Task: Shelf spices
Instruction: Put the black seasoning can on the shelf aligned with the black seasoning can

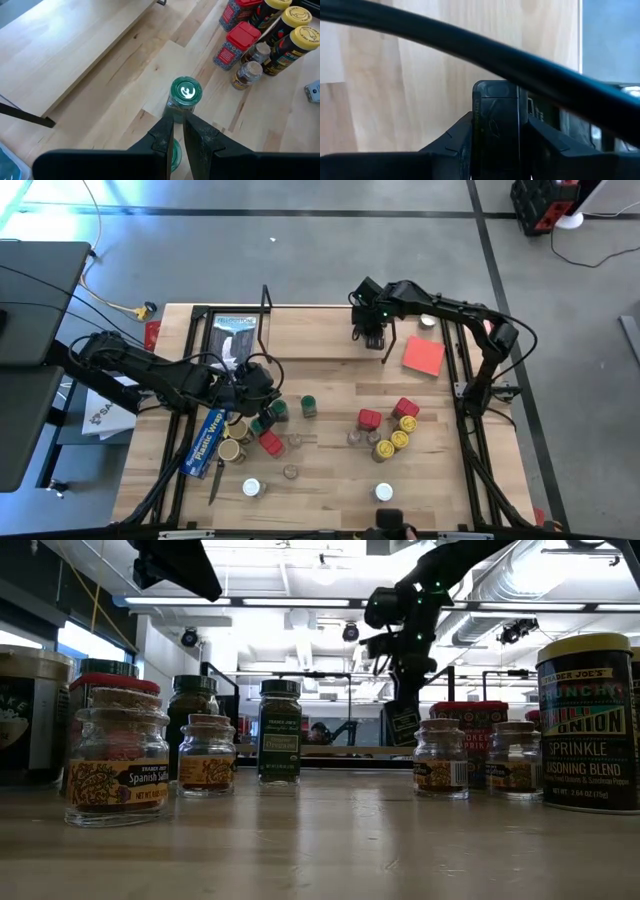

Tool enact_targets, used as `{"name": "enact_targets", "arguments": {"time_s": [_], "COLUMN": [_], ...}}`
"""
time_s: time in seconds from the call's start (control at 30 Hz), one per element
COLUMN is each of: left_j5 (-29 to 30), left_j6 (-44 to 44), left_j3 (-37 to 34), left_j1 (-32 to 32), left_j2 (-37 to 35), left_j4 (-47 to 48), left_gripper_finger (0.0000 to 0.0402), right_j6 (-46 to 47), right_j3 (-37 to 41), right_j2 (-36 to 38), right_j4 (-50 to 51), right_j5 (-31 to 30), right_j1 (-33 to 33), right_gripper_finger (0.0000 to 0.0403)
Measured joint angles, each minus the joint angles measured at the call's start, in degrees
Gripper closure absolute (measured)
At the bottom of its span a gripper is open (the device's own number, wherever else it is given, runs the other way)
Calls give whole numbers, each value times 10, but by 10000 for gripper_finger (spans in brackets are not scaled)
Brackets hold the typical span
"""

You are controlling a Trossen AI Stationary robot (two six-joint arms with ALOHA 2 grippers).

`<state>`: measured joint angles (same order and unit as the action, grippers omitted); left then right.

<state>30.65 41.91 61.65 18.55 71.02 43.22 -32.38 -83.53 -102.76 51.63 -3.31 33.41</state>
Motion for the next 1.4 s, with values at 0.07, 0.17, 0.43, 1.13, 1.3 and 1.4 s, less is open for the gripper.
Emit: {"name": "enact_targets", "arguments": {"time_s": [0.07,0.17,0.43,1.13,1.3,1.4], "left_j5": [0,0,0,0,0,0], "left_j6": [0,0,0,0,0,1], "left_j3": [0,0,0,0,0,0], "left_j1": [0,0,0,0,0,0], "left_j2": [0,0,0,0,0,0], "left_j4": [0,0,0,0,0,0], "left_gripper_finger": [365,365,365,365,365,365], "right_j6": [0,0,-2,2,3,1], "right_j3": [0,0,0,0,0,0], "right_j2": [0,0,0,0,0,1], "right_j4": [1,1,2,6,9,11], "right_j5": [-11,-22,-33,-76,-76,-76], "right_j1": [0,0,0,-7,-7,-7], "right_gripper_finger": [271,271,246,235,235,235]}}
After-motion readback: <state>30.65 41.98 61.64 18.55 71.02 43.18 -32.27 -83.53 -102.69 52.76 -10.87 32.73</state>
